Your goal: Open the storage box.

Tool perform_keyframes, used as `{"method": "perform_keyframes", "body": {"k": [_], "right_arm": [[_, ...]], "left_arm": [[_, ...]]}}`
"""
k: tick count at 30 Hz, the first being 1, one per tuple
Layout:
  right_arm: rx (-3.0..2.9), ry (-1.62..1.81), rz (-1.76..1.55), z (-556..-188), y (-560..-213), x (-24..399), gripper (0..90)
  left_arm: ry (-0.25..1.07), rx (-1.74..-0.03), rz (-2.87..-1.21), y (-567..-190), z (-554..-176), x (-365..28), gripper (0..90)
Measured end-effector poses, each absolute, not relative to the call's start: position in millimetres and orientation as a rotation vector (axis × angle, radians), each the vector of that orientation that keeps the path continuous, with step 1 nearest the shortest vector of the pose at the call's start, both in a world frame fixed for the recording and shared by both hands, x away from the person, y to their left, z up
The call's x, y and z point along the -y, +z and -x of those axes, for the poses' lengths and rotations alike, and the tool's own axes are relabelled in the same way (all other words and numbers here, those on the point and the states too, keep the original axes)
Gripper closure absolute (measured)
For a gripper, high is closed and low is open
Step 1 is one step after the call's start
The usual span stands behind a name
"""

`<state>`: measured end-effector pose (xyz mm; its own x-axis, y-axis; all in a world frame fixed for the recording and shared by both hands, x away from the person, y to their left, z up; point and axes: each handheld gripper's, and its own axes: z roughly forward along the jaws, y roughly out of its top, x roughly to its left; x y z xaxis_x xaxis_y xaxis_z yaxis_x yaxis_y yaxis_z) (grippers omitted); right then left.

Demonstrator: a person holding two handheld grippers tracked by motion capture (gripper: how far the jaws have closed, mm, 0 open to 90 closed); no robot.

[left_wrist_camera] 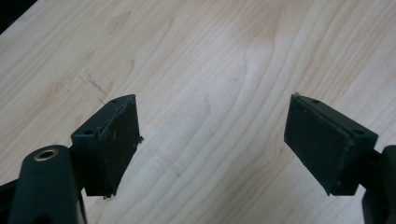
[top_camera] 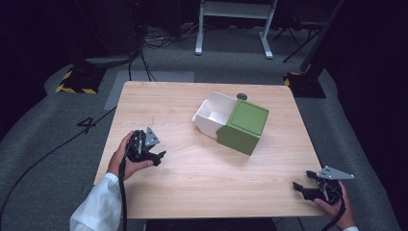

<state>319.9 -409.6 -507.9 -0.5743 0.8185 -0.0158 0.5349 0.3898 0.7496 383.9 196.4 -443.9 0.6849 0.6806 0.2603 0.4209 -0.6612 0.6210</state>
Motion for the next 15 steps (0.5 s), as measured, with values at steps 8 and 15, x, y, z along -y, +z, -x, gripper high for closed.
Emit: {"method": "perform_keyframes", "body": {"k": [8, 15], "right_arm": [[-2.269, 1.012, -1.169, -320, -508, 410, 19.0], [-2.269, 1.013, -1.171, -320, -508, 410, 19.0]], "left_arm": [[0.674, -0.816, -2.410, -456, -362, -199, 18.1], [0.637, -0.836, -2.396, -466, -350, -204, 17.8]]}}
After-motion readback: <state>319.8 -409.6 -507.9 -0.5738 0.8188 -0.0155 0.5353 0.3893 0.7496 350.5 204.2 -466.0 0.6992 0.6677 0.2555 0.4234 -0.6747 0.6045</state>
